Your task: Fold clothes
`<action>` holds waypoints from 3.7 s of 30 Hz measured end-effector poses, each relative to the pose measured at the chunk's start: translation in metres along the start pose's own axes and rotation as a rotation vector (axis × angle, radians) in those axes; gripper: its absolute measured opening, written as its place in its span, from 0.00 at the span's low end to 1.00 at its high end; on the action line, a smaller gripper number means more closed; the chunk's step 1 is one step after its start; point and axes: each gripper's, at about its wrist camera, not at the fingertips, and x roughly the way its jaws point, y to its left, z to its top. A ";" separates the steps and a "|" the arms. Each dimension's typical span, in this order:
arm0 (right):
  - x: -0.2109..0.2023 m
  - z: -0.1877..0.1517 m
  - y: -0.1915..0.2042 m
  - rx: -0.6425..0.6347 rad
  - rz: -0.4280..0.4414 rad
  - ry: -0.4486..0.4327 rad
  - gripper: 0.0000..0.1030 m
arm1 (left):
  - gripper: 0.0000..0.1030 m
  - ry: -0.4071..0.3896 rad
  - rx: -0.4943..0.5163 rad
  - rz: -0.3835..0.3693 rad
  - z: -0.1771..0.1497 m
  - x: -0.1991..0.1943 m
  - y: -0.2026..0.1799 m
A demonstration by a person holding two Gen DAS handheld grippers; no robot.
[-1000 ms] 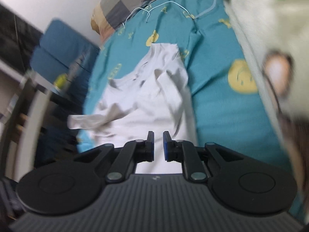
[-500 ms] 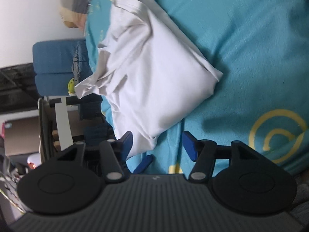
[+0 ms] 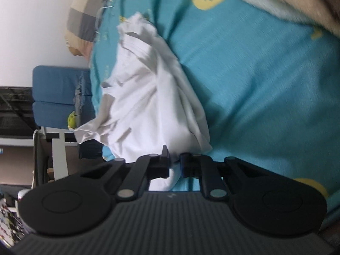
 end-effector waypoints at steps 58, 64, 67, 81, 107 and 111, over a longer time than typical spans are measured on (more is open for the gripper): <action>0.075 0.104 0.061 -0.026 -0.073 -0.002 0.12 | 0.18 -0.050 -0.037 0.072 0.106 0.064 -0.048; 0.071 0.099 0.075 -0.164 -0.052 0.001 0.26 | 0.39 -0.077 0.149 0.073 0.099 0.056 -0.070; 0.065 0.083 0.091 -0.317 0.004 -0.007 0.62 | 0.52 -0.117 0.310 0.094 0.086 0.044 -0.090; 0.094 0.050 0.113 -0.924 -0.208 -0.157 0.61 | 0.62 -0.183 0.847 0.377 0.035 0.075 -0.119; 0.005 0.000 0.116 -0.865 -0.223 -0.114 0.55 | 0.62 -0.230 0.925 0.365 -0.046 -0.002 -0.125; 0.014 0.002 0.092 -0.806 -0.229 -0.066 0.54 | 0.62 -0.193 0.917 0.413 -0.046 0.011 -0.114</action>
